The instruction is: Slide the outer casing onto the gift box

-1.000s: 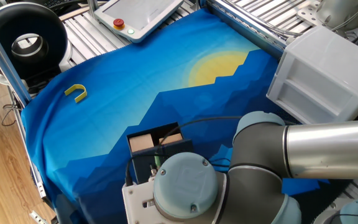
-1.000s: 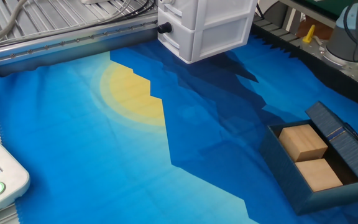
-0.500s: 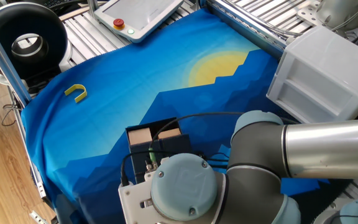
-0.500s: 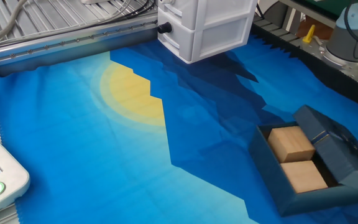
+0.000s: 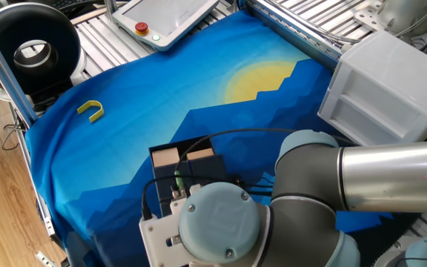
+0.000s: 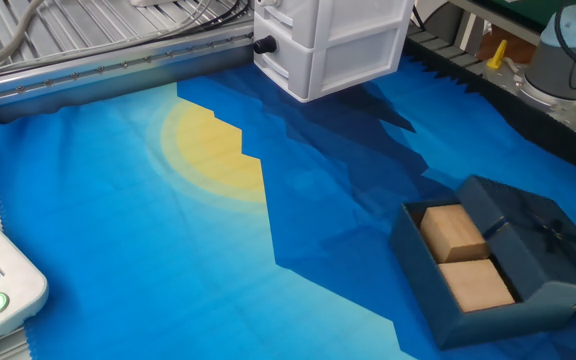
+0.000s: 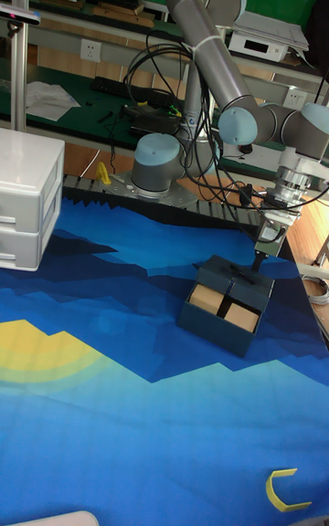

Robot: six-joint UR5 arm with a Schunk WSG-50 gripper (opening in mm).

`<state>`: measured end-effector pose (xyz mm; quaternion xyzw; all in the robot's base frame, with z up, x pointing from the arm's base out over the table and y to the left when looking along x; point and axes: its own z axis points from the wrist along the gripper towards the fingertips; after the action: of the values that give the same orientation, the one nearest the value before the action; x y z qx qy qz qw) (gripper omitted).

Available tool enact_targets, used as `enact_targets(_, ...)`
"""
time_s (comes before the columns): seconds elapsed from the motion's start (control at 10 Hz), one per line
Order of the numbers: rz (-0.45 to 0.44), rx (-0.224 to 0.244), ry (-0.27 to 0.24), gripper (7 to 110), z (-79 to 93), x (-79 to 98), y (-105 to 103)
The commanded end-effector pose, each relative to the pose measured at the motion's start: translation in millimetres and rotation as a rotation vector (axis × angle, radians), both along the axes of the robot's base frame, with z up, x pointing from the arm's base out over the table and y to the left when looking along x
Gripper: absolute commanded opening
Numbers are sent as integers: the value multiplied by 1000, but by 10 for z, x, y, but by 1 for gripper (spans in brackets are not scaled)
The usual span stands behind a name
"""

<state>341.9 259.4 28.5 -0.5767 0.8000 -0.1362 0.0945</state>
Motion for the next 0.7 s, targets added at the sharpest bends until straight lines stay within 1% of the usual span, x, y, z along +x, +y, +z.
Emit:
enact_targets(0.0,22,-4,5,7,134,161,-90)
enact_targets(0.2,46,2,14,7,209,287,-164)
enact_targets(0.4,35,12,19,7,242,319,-195)
enact_targets(0.6,38,16,8,7,255,393,-240)
